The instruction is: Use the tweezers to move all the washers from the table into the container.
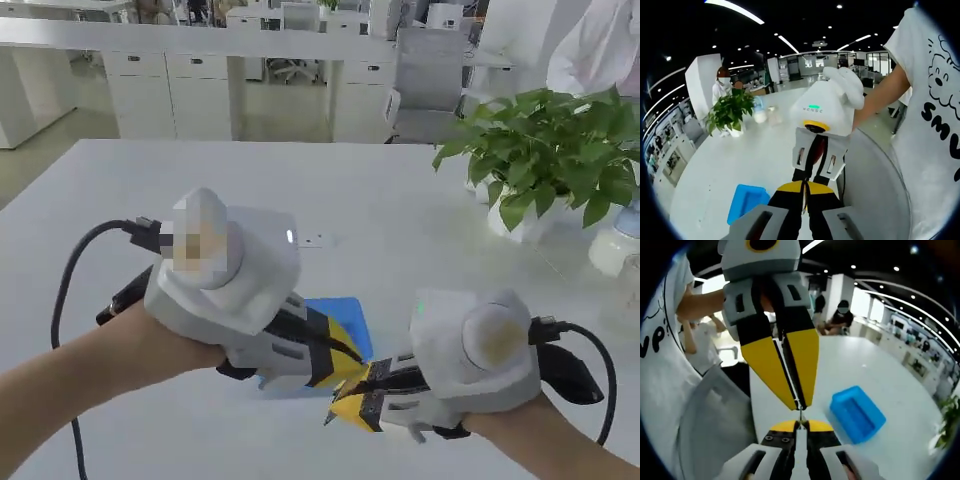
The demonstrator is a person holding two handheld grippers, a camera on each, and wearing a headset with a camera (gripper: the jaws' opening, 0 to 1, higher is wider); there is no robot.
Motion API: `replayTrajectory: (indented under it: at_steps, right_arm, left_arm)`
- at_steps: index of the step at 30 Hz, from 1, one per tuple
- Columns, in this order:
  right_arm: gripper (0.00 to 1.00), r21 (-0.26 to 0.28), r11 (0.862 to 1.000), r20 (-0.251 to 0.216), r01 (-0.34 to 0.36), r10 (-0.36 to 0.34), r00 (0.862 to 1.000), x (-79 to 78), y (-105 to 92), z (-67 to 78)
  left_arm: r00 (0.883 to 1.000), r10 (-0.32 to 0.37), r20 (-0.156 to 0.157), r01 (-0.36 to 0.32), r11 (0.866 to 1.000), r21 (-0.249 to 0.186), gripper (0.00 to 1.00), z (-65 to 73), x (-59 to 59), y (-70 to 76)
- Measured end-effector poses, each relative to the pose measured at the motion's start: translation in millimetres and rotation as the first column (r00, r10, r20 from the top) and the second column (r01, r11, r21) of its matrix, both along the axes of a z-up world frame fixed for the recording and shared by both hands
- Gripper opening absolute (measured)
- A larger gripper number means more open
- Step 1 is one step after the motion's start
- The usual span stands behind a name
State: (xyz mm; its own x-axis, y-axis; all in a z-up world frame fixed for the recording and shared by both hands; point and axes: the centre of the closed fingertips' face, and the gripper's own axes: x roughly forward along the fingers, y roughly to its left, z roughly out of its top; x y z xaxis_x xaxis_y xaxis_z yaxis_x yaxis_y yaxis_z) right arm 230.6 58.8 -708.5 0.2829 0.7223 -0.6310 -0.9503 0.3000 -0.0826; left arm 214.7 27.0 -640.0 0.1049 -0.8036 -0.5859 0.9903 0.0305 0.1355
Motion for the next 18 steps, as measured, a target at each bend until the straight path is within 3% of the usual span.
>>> replayTrajectory:
  at_steps: [3,5,7,11,18]
  right_arm:
    - [0.03,-0.002,1.000,-0.011,-0.014,0.013,1.000,-0.6,-3.3,-5.3]
    - [0.03,-0.018,0.999,-0.013,-0.031,0.030,0.999,-1.8,-5.4,-10.2]
    - [0.02,-0.025,0.999,-0.013,-0.047,0.046,0.999,-2.5,-6.5,-13.0]
    - [0.02,-0.047,0.996,-0.030,-0.077,0.076,0.997,-3.5,-9.7,-23.7]
    - [0.02,-0.080,0.990,-0.065,-0.118,0.113,0.992,-4.2,-17.8,-38.6]
  left_arm:
    - [1.000,-0.005,0.016,0.004,1.000,0.029,0.00,-6.1,0.8,-0.9]
    - [0.999,0.011,0.033,-0.012,0.999,0.038,0.07,-9.8,4.5,-2.2]
    - [1.000,0.003,0.011,-0.004,0.999,0.047,0.11,-14.1,3.0,-3.5]
    - [1.000,0.003,0.000,-0.003,0.999,0.048,0.12,-23.4,3.4,-8.8]
    - [0.999,-0.025,-0.027,0.027,0.997,0.066,0.08,-40.4,5.4,-16.9]
